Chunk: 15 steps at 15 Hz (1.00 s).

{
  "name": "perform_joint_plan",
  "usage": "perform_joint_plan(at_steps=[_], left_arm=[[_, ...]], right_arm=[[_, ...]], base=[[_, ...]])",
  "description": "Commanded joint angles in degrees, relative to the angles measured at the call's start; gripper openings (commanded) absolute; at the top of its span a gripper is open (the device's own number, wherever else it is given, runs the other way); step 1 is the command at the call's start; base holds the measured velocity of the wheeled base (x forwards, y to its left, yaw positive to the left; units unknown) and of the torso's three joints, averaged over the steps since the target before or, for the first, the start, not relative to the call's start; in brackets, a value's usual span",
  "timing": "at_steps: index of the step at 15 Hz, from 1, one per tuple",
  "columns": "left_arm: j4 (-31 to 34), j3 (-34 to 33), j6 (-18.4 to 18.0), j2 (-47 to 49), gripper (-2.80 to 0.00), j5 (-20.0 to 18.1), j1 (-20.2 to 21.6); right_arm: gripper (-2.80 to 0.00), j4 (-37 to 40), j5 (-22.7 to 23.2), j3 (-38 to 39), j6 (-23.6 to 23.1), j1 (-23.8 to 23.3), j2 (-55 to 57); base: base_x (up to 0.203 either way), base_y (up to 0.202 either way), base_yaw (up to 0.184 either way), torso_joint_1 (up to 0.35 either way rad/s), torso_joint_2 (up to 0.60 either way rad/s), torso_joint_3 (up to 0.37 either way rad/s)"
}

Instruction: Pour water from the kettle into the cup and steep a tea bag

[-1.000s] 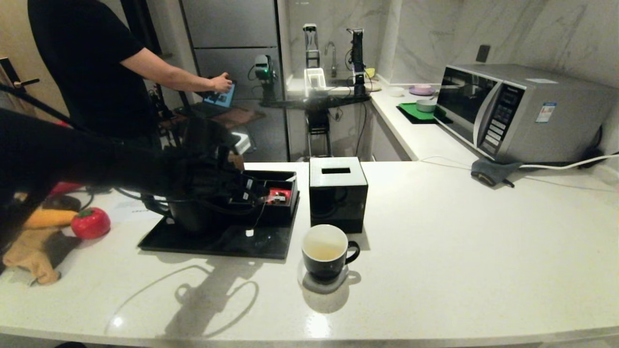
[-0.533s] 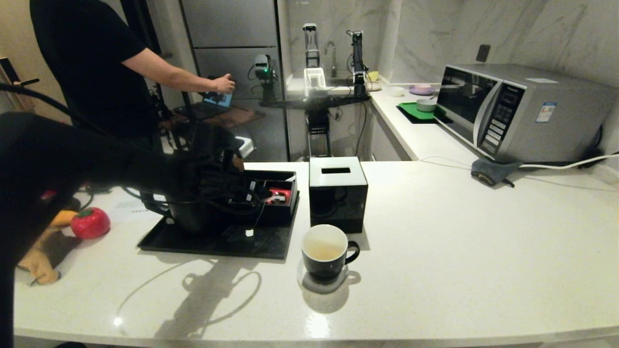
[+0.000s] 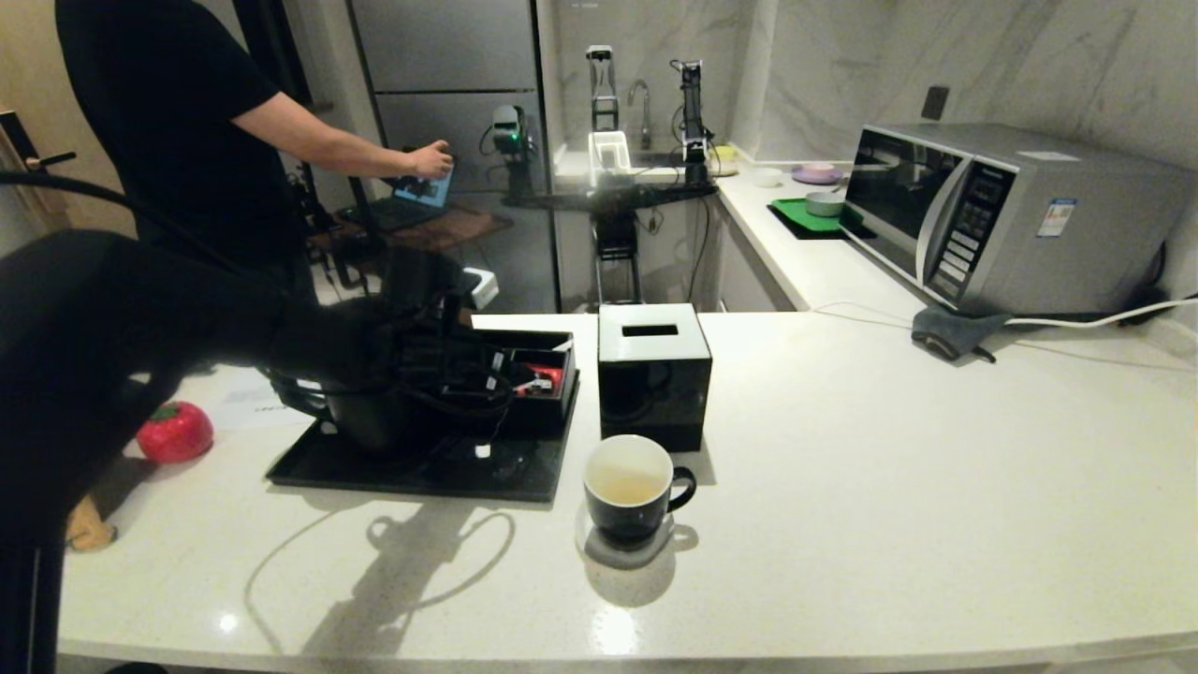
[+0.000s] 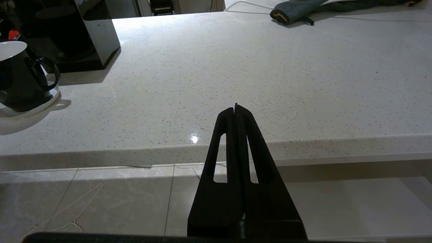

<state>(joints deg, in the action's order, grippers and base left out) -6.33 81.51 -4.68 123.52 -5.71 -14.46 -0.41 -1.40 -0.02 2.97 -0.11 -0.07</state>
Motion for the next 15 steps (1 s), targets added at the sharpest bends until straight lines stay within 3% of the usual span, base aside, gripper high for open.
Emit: perform_joint_plan(at_steps=[1,15], left_arm=[[-0.1,0.1,-0.1,0.7,0.0,0.0,0.0],[-0.8,2.3,-0.1,2.7,0.0,0.1,-0.2]], right_arm=[[-2.8,0.0,-0.1,0.0,0.0,-0.1,0.1],[-2.8,0.0,0.0,0.0,0.0,0.0,0.1]], base=[[0.0,0.0,0.0,0.0,0.0,0.0],[0.0,0.0,0.0,0.0,0.0,0.0]])
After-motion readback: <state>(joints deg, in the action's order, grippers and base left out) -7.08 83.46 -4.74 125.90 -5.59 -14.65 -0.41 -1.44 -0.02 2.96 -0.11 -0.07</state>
